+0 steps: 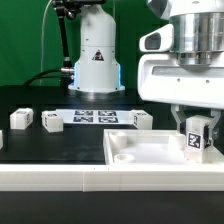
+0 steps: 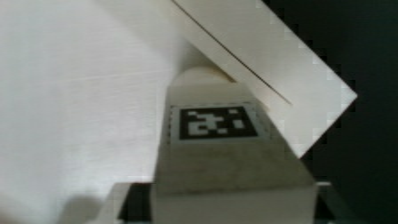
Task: Assemble one leg
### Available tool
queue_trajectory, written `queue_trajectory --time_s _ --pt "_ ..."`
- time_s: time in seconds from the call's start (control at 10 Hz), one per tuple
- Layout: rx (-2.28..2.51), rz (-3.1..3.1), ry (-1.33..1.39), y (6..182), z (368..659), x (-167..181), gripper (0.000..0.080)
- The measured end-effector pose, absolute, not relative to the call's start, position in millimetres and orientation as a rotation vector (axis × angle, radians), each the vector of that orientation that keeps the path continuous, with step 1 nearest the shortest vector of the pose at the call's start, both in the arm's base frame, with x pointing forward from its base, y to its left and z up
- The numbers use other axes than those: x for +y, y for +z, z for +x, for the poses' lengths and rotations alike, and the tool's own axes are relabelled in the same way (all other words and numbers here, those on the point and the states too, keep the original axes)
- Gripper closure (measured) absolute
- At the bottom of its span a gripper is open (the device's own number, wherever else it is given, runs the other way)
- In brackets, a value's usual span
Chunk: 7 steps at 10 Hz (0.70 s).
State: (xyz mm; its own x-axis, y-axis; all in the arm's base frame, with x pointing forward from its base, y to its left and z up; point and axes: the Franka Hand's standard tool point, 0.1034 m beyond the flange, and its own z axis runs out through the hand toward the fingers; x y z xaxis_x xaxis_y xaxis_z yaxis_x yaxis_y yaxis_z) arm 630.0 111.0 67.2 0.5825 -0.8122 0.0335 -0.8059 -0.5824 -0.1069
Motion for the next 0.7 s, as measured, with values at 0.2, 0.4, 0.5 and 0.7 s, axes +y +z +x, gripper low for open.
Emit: queue_trajectory --time_s 0.2,0.4,0.5,0.7 --pt "1.718 -2.534 -0.110 67.6 627.3 111.6 0.0507" --pt "1.892 -2.408 -0.082 67.8 625.0 113.1 0.0507" --pt "1.937 -2.361 -0.069 67.7 625.0 112.1 0.0507" --pt "1.938 -2.361 -0.066 66.9 624.6 113.0 0.0416"
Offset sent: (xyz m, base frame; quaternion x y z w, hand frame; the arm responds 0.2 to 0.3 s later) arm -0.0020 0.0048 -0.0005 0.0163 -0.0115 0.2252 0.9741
